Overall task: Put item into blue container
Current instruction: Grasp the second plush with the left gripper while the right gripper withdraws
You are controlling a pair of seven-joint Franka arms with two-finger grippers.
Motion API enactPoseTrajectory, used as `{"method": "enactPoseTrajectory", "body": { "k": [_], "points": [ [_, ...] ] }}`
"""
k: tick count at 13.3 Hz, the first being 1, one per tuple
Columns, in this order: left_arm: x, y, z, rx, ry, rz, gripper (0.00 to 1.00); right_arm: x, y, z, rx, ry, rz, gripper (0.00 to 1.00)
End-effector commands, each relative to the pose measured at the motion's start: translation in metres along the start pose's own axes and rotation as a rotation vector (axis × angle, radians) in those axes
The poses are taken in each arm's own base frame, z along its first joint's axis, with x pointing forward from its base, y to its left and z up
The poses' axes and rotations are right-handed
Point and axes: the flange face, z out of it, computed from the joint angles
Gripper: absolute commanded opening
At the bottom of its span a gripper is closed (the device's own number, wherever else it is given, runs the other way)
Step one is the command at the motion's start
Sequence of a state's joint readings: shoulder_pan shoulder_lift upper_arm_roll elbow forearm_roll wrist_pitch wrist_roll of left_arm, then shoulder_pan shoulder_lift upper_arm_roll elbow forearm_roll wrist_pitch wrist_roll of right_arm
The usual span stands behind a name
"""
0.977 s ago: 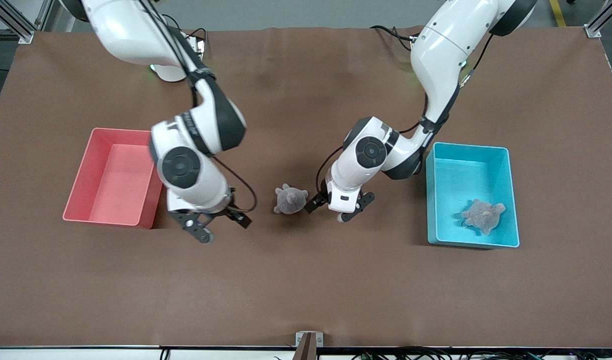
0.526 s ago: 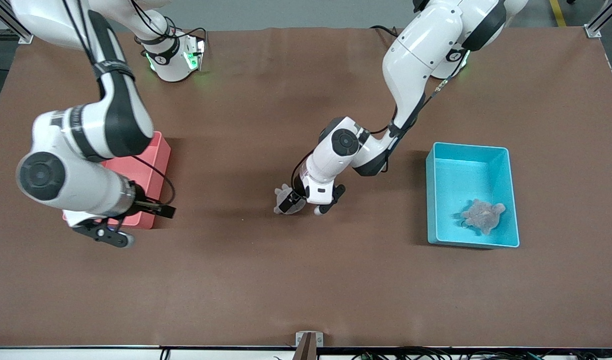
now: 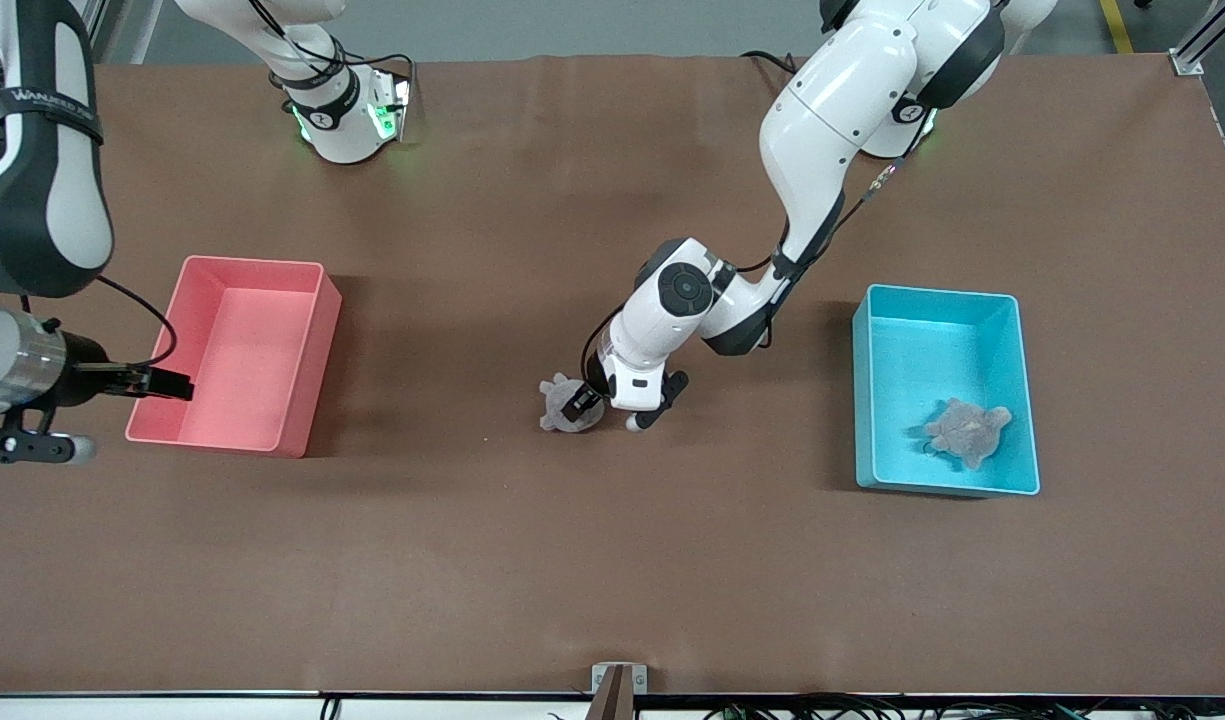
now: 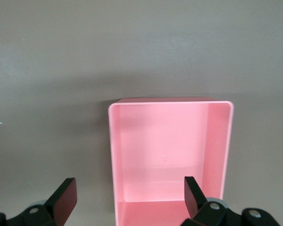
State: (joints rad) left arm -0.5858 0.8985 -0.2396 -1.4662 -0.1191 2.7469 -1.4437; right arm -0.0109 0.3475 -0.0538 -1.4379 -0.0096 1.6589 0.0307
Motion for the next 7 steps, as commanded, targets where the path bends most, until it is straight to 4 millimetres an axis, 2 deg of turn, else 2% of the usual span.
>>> {"method": "enactPoseTrajectory", "body": {
  "k": [1,2,3,4,5,6,7],
  "points": [
    [0.003,0.002,0.001,0.008,0.028,0.052,0.01,-0.007,0.009,-0.002,-0.012,0.002,0.007,1.00],
    [0.005,0.003,-0.003,0.038,0.047,0.084,0.00,-0.004,0.012,-0.010,-0.010,0.020,0.013,1.00],
    [0.005,0.008,-0.017,0.072,0.067,0.119,0.00,-0.002,0.012,-0.024,-0.007,0.051,0.013,1.00],
    [0.010,0.015,-0.037,0.109,0.095,0.150,0.00,-0.002,0.013,-0.027,-0.004,0.055,0.014,1.00],
    [0.025,0.023,-0.067,0.161,0.137,0.178,0.00,-0.002,0.012,-0.028,-0.006,0.057,0.012,1.00],
    [0.026,0.028,-0.089,0.213,0.179,0.251,0.00,-0.002,0.012,-0.027,-0.006,0.055,0.012,1.00],
    [0.039,0.031,-0.119,0.255,0.208,0.295,0.00,-0.002,0.007,-0.028,-0.006,0.056,0.009,1.00]
  ]
}}
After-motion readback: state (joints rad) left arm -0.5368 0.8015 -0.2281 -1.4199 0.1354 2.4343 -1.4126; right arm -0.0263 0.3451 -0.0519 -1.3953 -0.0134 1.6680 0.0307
